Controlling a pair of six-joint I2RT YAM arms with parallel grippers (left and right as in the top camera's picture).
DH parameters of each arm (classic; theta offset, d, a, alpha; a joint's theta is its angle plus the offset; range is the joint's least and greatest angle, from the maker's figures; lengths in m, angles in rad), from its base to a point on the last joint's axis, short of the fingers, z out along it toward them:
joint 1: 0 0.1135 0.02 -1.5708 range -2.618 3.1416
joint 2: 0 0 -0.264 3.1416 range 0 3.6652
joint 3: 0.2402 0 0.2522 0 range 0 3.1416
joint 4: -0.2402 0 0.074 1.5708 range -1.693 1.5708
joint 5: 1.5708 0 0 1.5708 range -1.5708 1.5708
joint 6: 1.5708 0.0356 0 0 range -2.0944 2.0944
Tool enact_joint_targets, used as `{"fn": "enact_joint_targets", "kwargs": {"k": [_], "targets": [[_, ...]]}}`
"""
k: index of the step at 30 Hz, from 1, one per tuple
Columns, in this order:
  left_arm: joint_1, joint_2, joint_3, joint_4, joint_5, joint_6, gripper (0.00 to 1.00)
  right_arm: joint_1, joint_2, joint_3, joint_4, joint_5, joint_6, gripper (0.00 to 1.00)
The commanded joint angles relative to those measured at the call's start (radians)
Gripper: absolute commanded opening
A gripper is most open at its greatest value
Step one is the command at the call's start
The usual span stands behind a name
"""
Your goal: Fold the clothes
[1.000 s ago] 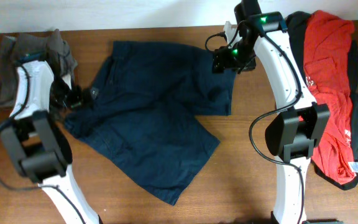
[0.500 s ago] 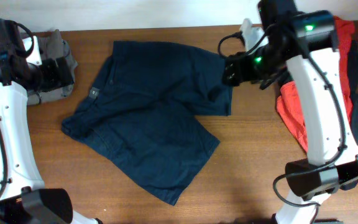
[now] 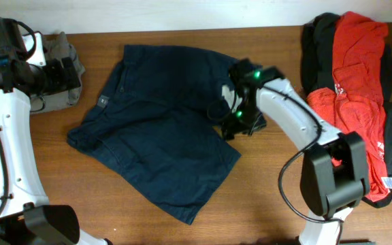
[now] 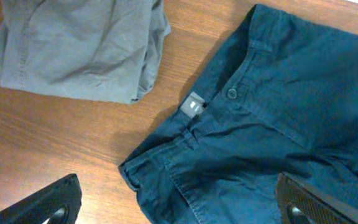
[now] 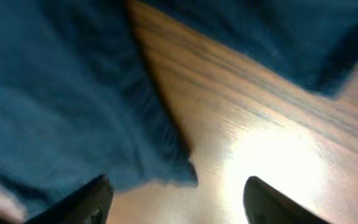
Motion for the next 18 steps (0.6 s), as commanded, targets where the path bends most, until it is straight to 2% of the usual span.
{"fn": "enact_joint_targets", "kwargs": {"k": [1,6,8,10,11,12,18], "targets": [[0.003,0.02,0.004,0.004,0.02,0.024,0.99,0.005,-0.007,-0.109,0.097,-0.008,-0.085,0.64],[0.003,0.023,0.004,0.006,0.02,0.024,0.99,0.005,-0.007,-0.223,0.245,-0.069,-0.205,0.57],[0.002,0.028,0.004,0.006,0.02,0.023,0.99,0.005,-0.007,-0.251,0.286,-0.083,-0.223,0.51],[0.002,0.035,0.004,0.006,0.02,0.023,0.99,0.005,-0.007,-0.254,0.294,-0.108,-0.231,0.36],[0.002,0.039,0.003,0.005,0.02,0.023,0.99,0.005,-0.007,-0.254,0.296,-0.113,-0.231,0.24],[0.002,0.047,0.003,0.003,0.02,0.023,0.99,0.005,-0.007,-0.253,0.298,-0.114,-0.23,0.04],[-0.002,0.094,0.003,-0.002,0.02,0.023,0.99,-0.073,-0.007,-0.253,0.299,-0.107,-0.206,0.04]]}}
